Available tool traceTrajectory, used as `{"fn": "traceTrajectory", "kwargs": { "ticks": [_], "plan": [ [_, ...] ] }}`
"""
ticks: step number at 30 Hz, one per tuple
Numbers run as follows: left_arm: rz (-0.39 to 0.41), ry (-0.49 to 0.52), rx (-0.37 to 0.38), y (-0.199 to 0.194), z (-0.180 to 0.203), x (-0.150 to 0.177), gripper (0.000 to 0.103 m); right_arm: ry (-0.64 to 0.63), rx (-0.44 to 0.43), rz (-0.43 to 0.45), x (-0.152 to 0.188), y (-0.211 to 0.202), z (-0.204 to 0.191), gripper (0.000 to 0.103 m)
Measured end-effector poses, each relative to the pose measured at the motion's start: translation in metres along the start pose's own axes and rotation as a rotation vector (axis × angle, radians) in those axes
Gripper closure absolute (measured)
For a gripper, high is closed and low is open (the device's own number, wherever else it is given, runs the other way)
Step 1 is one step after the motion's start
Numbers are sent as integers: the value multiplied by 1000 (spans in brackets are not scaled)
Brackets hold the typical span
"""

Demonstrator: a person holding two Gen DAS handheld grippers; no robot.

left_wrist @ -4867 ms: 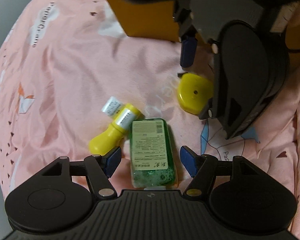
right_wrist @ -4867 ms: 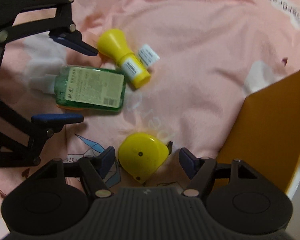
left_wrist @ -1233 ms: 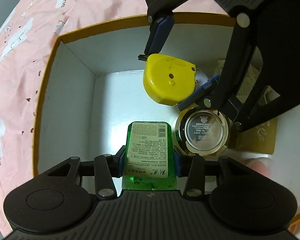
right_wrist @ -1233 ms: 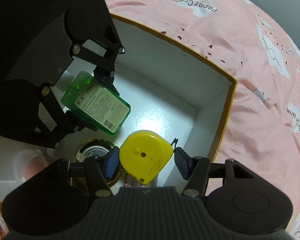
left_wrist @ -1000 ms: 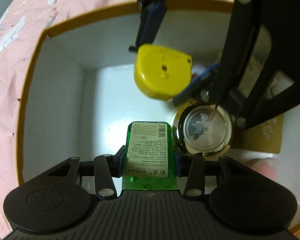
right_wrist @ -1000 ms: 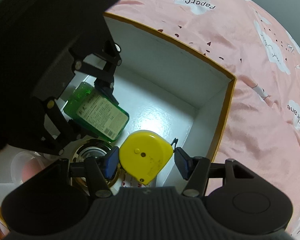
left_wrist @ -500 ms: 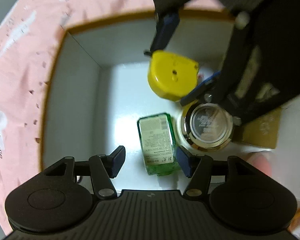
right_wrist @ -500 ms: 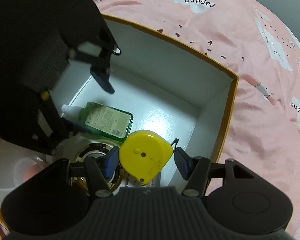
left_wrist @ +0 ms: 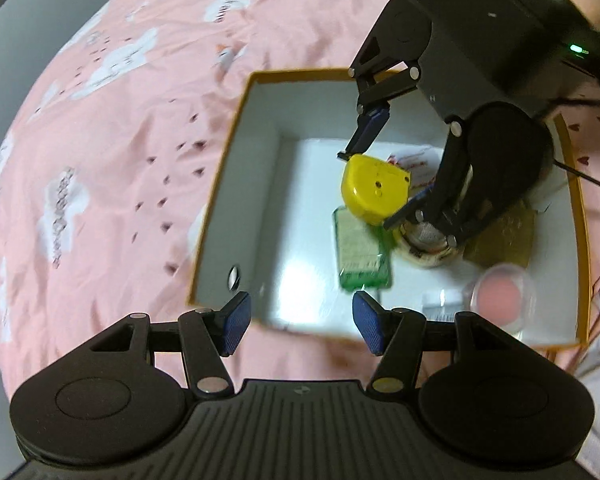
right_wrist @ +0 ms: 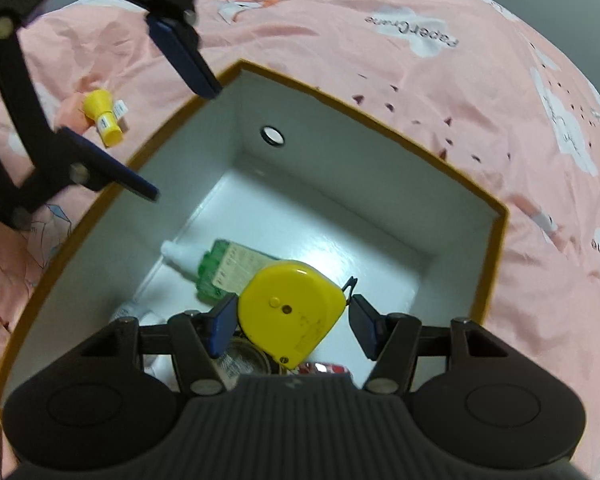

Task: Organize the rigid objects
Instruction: 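Open both grippers to release the green bottle and tape measure in the box, then move the left gripper to the pink bottle while the right gripper reaches the yellow bottle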

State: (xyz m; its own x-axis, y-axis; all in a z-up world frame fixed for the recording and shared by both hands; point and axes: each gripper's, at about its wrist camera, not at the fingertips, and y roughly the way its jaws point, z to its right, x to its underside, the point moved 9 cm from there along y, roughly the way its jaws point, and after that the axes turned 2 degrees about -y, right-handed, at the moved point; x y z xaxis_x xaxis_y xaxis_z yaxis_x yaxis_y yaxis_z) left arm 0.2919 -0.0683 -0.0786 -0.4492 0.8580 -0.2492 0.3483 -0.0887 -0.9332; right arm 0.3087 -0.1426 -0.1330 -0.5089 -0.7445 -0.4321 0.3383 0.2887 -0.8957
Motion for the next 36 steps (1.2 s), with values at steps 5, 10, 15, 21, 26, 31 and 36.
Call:
{"fn": "traceTrajectory", "kwargs": {
  "ticks": [5,10,15,21,26,31,36],
  "plan": [
    [-27,-44,-21,1,-8,35,34,20,3,5,-12,10,-1,43],
    [-65,-94,-31,0,-14,70,34,57,-10,8,-20,21,2,43],
    [-100,-139,-34,11,-21,99,34,125,-40,6,-26,34,5,43],
    [-163,-148,-25,27,-15,125,34,249,-111,-12,-27,50,10,43],
    [-172,-167,-20,32,-16,133,34,306,-128,0,-36,58,13,43],
    [-185,-181,-17,36,-19,144,34,382,-170,2,-47,69,13,43],
    [-206,-214,-30,36,-26,159,34,416,-184,-11,-51,78,11,47]
  ]
}}
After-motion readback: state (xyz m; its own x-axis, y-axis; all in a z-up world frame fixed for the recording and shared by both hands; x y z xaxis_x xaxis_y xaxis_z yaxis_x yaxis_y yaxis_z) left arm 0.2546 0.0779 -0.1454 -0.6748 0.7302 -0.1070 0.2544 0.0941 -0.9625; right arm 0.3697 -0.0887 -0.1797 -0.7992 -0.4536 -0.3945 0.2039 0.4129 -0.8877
